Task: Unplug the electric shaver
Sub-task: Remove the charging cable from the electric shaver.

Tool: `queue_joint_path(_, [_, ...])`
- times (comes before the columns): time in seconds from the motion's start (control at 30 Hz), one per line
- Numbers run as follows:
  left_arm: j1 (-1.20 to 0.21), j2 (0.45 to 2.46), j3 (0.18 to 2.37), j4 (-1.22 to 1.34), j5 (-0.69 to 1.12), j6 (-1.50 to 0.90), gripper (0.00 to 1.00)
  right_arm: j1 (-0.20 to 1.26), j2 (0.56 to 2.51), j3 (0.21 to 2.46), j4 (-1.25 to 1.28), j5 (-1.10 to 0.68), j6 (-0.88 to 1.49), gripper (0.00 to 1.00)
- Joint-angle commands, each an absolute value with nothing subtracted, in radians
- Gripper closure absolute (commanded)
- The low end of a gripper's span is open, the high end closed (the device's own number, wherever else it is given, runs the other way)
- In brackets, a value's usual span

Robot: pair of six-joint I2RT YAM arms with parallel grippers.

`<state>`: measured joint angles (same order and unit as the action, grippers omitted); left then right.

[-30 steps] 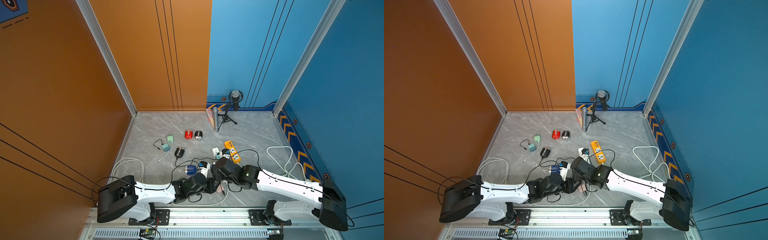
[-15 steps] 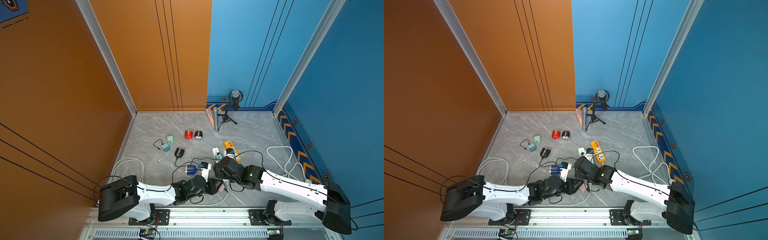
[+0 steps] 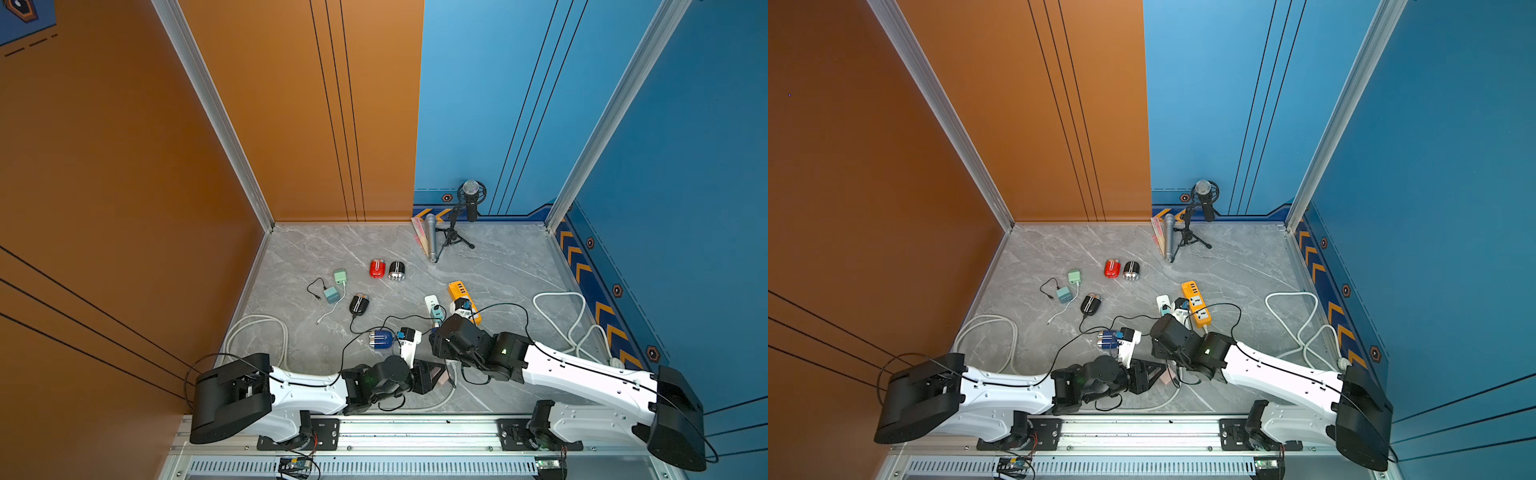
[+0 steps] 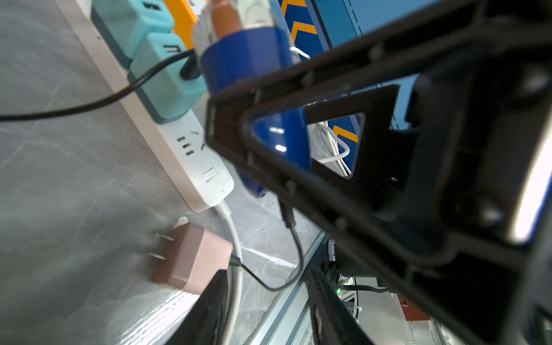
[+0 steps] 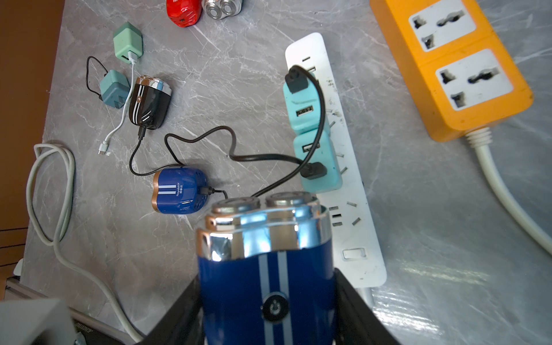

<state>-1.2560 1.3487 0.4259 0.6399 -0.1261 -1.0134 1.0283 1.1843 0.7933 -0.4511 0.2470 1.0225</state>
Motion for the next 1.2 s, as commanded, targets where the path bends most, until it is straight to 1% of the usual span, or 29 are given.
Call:
queue_joint_path(0.0, [-1.265,1.392,0.479,0.654,-0.120,-0.973,0.53,1.024,1.166,0.804,-0.448,0.271,1.038,0.57])
queue_joint_path(0.23, [-1.266,1.455,0.503,0.695,-0.163,-0.963,0.53,1.009,1.139,0.798,-0.449,0.258,1.065,0.57])
queue_joint_path(0.37, [-1.275,1.461,0.476,0.739,-0.225,-0.964,0.55,0.992,1.118,0.795,-0.449,0.242,1.085,0.57])
queue_joint_path(0.43, [-1.276,1.471,0.473,0.762,-0.255,-0.949,0.57,0.989,1.115,0.794,-0.449,0.238,1.088,0.57])
queue_joint_path(0.53, [-1.275,1.509,0.492,0.802,-0.251,-0.930,0.58,0.983,1.116,0.786,-0.448,0.232,1.099,0.58])
queue_joint_path(0.67, [-1.282,1.565,0.487,0.882,-0.262,-0.955,0.60,0.974,1.109,0.778,-0.445,0.228,1.123,0.58])
queue_joint_path(0.83, [-1.288,1.615,0.455,1.023,-0.348,-0.968,0.65,0.968,1.101,0.770,-0.443,0.215,1.143,0.59])
queue_joint_path(1.0, [-1.289,1.671,0.493,1.065,-0.344,-0.959,0.66,0.965,1.102,0.765,-0.443,0.205,1.153,0.59])
queue_joint_path(1.17, [-1.290,1.700,0.474,1.122,-0.370,-0.977,0.67,0.964,1.106,0.769,-0.443,0.201,1.155,0.60])
